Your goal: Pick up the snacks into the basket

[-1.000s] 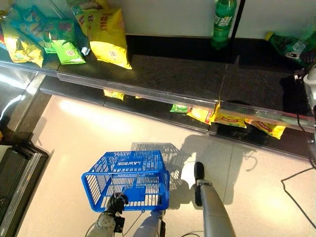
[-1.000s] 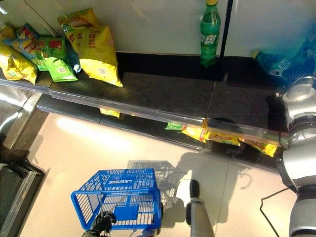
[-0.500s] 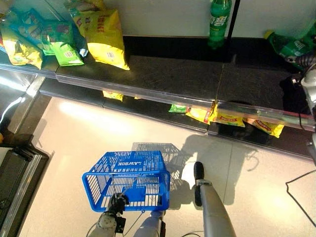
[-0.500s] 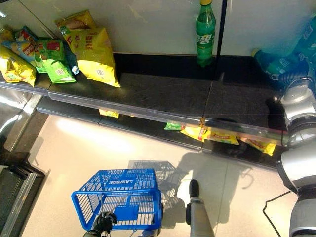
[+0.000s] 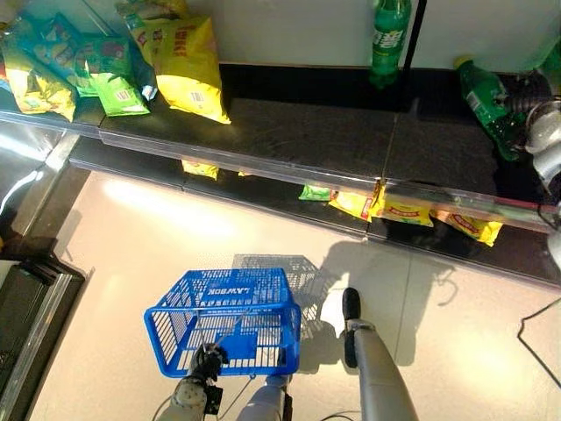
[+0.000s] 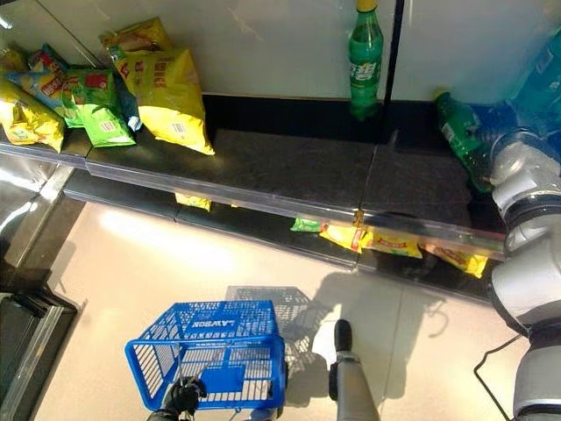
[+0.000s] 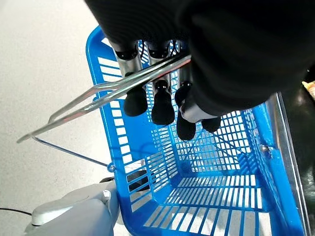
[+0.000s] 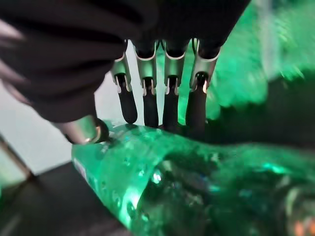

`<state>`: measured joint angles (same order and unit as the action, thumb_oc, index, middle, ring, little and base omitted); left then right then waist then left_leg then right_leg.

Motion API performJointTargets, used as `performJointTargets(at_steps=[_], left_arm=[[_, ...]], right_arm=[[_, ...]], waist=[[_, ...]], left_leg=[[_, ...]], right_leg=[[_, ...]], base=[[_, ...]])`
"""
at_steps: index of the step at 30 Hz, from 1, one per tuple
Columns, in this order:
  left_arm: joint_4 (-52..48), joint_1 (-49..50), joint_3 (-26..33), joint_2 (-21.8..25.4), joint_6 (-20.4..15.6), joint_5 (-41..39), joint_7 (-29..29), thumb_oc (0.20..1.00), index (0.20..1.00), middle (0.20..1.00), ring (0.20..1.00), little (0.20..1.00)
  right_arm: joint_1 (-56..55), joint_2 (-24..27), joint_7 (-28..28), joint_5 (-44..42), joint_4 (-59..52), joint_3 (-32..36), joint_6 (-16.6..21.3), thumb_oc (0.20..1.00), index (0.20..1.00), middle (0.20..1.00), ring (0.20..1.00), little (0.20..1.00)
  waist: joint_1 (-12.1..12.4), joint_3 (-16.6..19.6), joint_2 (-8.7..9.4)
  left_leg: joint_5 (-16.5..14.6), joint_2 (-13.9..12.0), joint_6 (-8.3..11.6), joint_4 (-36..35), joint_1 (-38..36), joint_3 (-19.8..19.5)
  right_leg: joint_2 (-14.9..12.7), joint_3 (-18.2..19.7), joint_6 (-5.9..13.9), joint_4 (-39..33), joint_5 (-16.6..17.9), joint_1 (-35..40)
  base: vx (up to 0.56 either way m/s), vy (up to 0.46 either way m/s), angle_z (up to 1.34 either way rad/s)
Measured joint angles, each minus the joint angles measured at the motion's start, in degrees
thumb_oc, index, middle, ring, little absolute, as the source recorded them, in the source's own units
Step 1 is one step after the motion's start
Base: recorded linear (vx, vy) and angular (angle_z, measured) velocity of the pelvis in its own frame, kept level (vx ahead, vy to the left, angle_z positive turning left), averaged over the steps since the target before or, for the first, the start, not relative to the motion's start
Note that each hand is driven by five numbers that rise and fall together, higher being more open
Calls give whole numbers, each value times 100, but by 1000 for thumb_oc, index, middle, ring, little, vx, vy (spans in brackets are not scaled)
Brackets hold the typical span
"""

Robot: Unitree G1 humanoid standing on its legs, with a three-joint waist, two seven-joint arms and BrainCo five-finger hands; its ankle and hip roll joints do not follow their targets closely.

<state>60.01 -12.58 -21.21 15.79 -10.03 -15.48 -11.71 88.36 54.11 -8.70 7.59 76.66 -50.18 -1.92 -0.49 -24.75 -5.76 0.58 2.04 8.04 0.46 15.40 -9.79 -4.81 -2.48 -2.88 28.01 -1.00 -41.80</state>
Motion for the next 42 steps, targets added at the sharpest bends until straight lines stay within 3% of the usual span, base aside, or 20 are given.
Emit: performJointTargets(at_steps=[6, 12, 13, 15, 17, 27, 42], left_arm=[[74, 9, 24, 32, 71, 0, 89, 200, 200, 200, 200, 200], [105, 16, 45, 134, 91, 5, 212, 200, 200, 200, 200, 200], [106, 16, 44, 144, 91, 5, 224, 200, 200, 200, 200, 200], [108, 16, 44, 151, 94, 4, 272, 200, 200, 200, 200, 200], [167, -2, 48, 160, 94, 2, 281, 200, 200, 200, 200, 200], [241, -1, 178, 170, 118, -2, 281, 200, 200, 200, 200, 200], [319, -131, 165, 209, 188, 7, 281, 200, 200, 200, 200, 200]], right_arm=[[-76, -100, 462, 635, 41, -251, -90, 200, 200, 200, 200, 200], [-336, -125, 666, 392, 41, 30, -90, 200, 200, 200, 200, 200], [-336, -124, 699, 355, 58, 28, -91, 442, 442, 442, 442, 442], [-356, -125, 734, 327, 129, 27, -99, 595, 595, 595, 595, 595], [-376, -149, 760, 327, 121, 21, -99, 1000, 1000, 1000, 1000, 1000], [-662, -727, 858, 331, 113, 18, -97, 1000, 1000, 1000, 1000, 1000], [-832, -880, 812, 299, 131, 303, -129, 1000, 1000, 1000, 1000, 1000]], waist=[[5, 85, 128], [72, 186, 261], [82, 187, 264], [135, 187, 264], [138, 188, 265], [143, 193, 276], [131, 192, 277]], left_leg=[[3, -23, 6, 1, -79, -82], [4, -32, 5, 9, -76, -157], [4, -32, 5, 9, -79, -159], [4, -34, 5, 10, -89, -176], [4, -53, 5, 14, -87, -212], [2, -84, 2, -1, -58, -213], [-9, -87, -19, -1, -8, -215]], right_leg=[[-3, -63, 0, -78, 0, 166], [-24, -137, 2, -130, 1, 216], [-27, -140, 2, -132, 2, 223], [-30, -157, 3, -155, 2, 258], [-30, -199, 17, -208, 14, 296], [6, -209, 87, -327, 63, 316], [20, -210, 139, -432, 102, 316]], base=[[-6, -15, 5], [-11, -5, 5], [0, 0, 0], [-13, 15, 4], [-13, 27, 7], [-2, 11, 0], [1, 3, 0]])
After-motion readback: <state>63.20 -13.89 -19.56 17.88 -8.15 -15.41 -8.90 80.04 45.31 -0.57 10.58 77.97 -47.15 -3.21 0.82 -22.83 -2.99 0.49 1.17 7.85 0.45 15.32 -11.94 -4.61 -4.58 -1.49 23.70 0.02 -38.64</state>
